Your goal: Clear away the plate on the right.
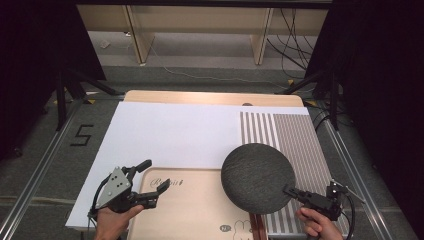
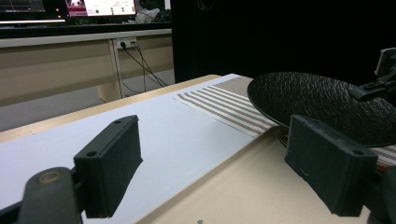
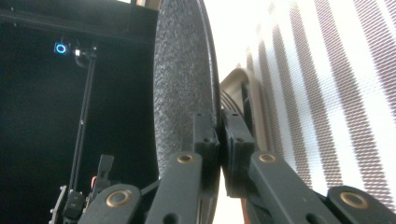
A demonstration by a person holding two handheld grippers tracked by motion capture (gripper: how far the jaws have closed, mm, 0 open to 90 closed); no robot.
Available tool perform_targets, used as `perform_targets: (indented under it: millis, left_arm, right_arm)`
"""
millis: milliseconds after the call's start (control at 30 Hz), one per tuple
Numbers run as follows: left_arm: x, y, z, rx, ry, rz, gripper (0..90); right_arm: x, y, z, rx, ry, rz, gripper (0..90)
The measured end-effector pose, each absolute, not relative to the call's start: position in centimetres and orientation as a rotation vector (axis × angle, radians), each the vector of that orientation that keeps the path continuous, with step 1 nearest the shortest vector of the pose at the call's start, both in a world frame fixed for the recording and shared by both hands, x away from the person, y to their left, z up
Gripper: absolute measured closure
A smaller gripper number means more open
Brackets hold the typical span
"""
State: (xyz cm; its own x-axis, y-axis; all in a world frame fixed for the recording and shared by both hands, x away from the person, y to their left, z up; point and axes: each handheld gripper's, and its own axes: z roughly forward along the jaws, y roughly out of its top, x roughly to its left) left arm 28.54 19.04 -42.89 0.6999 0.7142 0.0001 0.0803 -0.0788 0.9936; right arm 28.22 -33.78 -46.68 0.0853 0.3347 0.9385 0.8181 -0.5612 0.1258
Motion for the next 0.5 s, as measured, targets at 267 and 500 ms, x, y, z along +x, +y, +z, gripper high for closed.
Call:
perform_targets:
  millis: [267, 500]
  left_arm:
    - [28.6, 19.0, -42.9, 1.587, 0.665, 0.596, 17.4]
    - [28.6, 19.0, -42.9, 1.584, 0.671, 0.591, 17.4]
  right_arm:
    - [28.2, -32.1, -46.8, -1.894, -1.203, -1.441, 86.4]
    - [28.0, -30.2, -46.8, -1.845, -1.240, -1.416, 86.5]
